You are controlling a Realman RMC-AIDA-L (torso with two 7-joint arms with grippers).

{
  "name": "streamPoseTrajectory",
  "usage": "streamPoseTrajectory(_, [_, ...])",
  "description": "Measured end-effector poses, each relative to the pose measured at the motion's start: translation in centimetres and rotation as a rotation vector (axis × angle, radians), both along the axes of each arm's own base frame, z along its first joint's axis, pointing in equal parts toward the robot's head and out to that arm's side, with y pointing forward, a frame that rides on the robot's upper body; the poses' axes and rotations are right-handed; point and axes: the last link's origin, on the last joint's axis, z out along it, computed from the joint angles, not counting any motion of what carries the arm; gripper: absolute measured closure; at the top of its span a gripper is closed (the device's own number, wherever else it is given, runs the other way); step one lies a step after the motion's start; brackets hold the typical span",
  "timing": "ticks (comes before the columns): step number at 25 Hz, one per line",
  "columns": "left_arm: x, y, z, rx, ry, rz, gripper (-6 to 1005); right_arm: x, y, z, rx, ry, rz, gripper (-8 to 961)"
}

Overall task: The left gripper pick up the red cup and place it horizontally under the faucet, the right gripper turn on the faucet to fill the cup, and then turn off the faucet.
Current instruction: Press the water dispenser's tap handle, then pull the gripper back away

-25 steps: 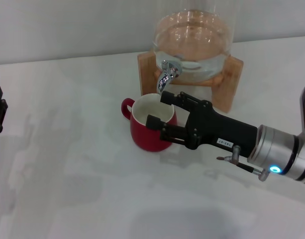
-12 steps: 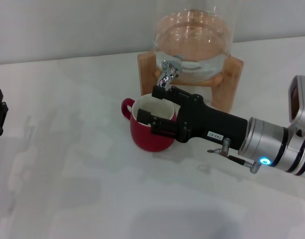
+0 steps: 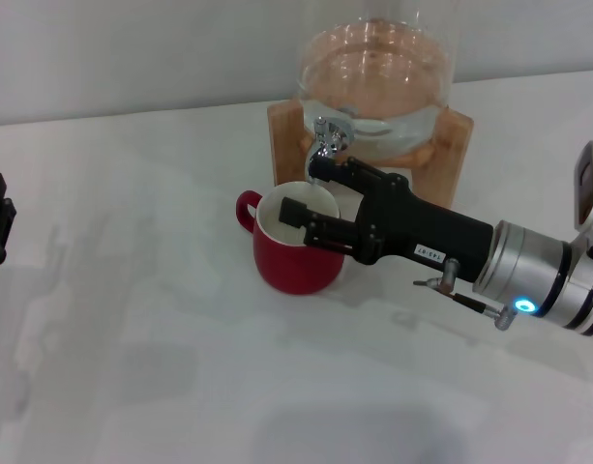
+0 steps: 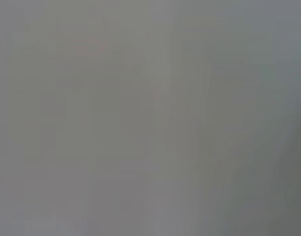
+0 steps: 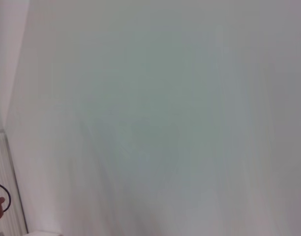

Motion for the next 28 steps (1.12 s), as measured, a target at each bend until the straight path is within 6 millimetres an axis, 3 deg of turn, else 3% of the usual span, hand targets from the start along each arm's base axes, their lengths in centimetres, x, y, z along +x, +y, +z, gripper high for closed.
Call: streamPoseTrajectory(28, [0.11, 0.28, 0.03, -0.003, 0.007, -0.003, 328, 0.82, 0.08, 0.62, 0.033, 0.003, -0.031, 113])
